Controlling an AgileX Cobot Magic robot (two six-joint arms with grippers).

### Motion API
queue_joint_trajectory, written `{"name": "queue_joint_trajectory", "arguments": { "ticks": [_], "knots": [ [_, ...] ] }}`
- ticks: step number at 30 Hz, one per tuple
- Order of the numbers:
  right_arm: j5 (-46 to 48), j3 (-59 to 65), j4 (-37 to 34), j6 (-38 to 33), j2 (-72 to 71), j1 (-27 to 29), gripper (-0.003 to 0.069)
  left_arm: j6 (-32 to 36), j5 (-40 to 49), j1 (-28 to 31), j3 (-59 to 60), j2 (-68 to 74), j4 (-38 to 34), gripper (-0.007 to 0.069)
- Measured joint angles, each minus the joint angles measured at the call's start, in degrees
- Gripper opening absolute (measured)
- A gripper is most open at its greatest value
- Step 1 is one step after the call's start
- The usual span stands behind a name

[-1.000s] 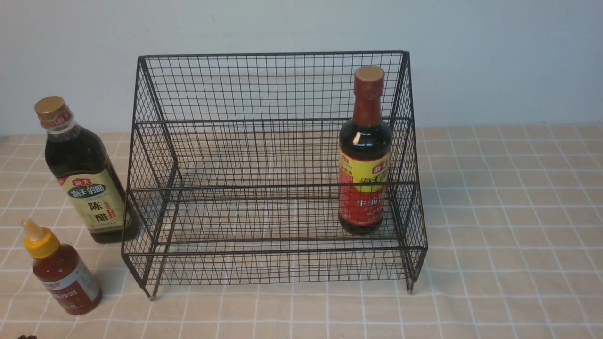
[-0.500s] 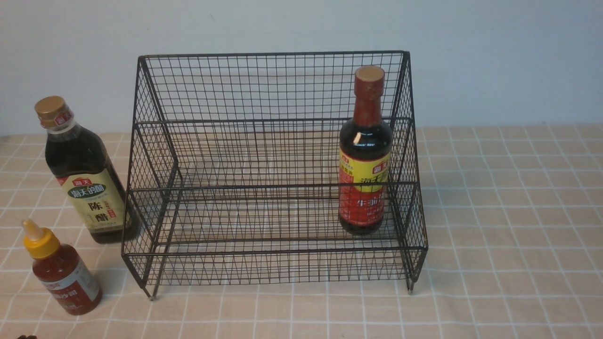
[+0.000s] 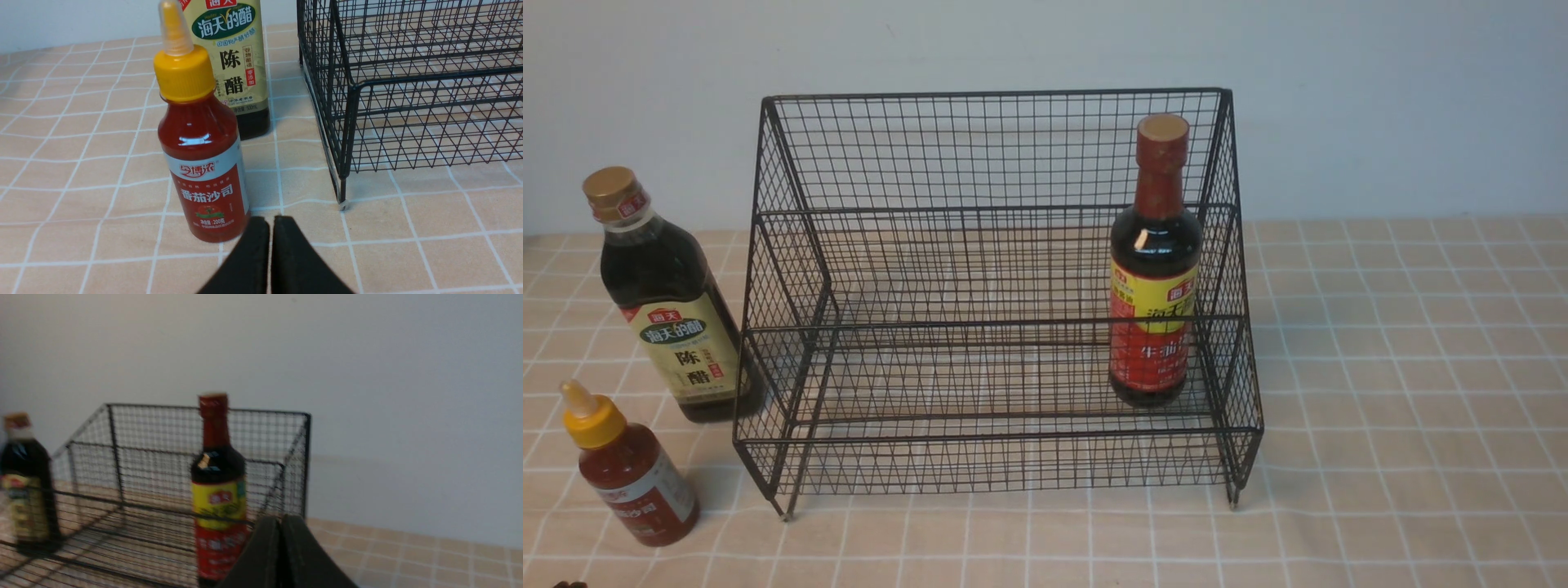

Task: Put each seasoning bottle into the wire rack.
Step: Use the left arm to grab the condiment bottle closest to it

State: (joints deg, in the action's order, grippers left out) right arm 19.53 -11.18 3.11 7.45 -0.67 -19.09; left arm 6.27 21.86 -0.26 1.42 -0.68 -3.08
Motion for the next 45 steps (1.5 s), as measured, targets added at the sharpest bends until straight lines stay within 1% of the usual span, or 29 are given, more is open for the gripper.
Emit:
{"name": "queue_joint_trajectory", "arguments": {
  "ticks": [1,3,7,9,40,41,44,45],
  "knots": [
    [0.0,2.5,0.0,-0.2,0.0,4.2,-0.0013,0.0,0.0,0.0,0.0,0.0,0.0,-0.0007],
    [0.0,6.2,0.2,-0.2,0.0,9.6,-0.0013,0.0,0.0,0.0,0.0,0.0,0.0,-0.0007],
    [1.2,12.3,1.2,-0.4,0.0,15.8,-0.0013,0.0,0.0,0.0,0.0,0.0,0.0,-0.0007],
    [1.4,12.4,1.5,-0.5,0.0,16.7,-0.0013,0.0,-0.1,0.0,0.0,0.0,0.0,-0.0007],
    [1.4,12.4,1.7,-0.6,0.0,16.8,-0.0013,0.1,-0.1,0.0,0.0,0.0,0.0,-0.0007],
    [1.4,12.4,1.7,-0.6,0.0,16.8,-0.0013,0.1,-0.1,0.0,0.1,0.0,-0.2,-0.0007],
    [1.4,12.4,1.7,-0.6,0.0,16.8,-0.0013,-1.6,-3.3,0.0,0.2,0.0,-5.1,-0.0007],
    [1.4,12.4,1.7,-0.6,0.0,16.8,-0.0013,-2.1,-3.6,0.0,0.2,0.0,-5.6,-0.0007]
  ]
}}
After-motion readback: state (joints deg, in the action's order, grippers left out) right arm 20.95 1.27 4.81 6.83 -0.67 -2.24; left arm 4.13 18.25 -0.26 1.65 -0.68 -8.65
